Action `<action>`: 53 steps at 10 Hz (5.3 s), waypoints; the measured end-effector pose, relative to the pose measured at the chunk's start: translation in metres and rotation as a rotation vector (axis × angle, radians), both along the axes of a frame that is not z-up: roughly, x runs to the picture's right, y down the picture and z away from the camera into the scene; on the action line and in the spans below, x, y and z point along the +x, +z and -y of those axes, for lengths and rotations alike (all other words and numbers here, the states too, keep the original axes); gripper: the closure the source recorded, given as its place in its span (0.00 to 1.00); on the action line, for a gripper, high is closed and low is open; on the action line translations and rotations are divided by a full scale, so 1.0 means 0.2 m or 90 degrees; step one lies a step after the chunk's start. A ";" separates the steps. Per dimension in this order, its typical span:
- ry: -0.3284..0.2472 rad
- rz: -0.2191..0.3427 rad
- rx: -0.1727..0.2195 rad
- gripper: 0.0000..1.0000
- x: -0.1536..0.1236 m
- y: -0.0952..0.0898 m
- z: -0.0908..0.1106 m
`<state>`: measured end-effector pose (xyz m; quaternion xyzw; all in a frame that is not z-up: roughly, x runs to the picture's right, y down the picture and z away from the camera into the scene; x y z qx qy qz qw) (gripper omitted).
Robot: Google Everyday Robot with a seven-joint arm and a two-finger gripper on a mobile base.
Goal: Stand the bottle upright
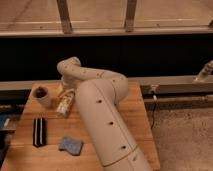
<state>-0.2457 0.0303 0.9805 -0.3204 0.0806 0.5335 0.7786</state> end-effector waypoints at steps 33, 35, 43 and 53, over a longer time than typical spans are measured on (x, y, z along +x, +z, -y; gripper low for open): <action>-0.015 -0.079 -0.086 0.20 0.09 -0.20 0.00; -0.017 -0.074 -0.086 0.20 0.06 -0.19 0.00; -0.038 -0.095 -0.119 0.20 0.02 -0.07 -0.07; -0.048 -0.105 -0.116 0.37 0.01 -0.06 -0.05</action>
